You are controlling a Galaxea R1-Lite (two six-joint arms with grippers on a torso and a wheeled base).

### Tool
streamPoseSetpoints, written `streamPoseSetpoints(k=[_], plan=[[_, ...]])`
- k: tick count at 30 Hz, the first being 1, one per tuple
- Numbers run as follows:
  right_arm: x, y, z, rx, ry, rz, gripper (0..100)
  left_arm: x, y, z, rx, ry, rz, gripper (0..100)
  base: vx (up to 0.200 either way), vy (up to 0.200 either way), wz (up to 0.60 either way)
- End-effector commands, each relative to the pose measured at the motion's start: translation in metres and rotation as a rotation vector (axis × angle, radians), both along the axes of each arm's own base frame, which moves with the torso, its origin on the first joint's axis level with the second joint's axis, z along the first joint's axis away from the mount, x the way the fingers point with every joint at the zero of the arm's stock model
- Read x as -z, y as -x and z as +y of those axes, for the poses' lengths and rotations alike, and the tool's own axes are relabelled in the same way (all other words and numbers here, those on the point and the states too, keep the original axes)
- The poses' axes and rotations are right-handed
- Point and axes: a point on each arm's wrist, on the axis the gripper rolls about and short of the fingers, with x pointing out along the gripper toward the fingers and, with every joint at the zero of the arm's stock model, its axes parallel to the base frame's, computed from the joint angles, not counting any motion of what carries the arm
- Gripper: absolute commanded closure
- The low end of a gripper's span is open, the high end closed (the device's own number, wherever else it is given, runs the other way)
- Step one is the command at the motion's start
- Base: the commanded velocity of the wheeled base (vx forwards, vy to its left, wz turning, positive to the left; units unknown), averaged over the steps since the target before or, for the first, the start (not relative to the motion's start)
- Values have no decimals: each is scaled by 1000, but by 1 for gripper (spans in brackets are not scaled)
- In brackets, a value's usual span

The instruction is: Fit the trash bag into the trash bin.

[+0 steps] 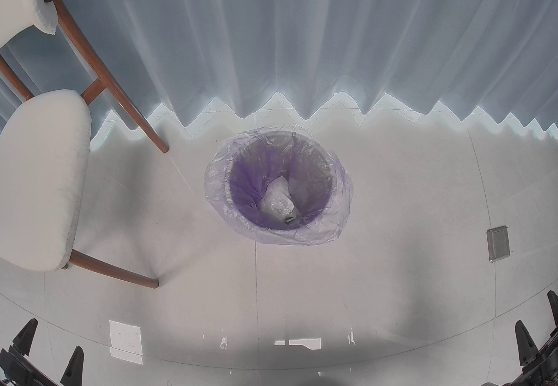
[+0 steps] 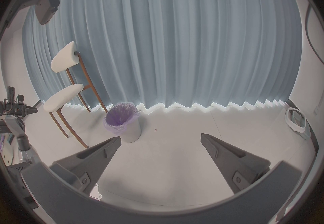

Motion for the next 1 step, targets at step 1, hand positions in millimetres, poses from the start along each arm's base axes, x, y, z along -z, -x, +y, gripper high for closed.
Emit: streamPoseSetpoints(k=[1], plan=[[5,0,0,12,-9,6,0,5,-1,0,0,0,11,0,0,0,0]])
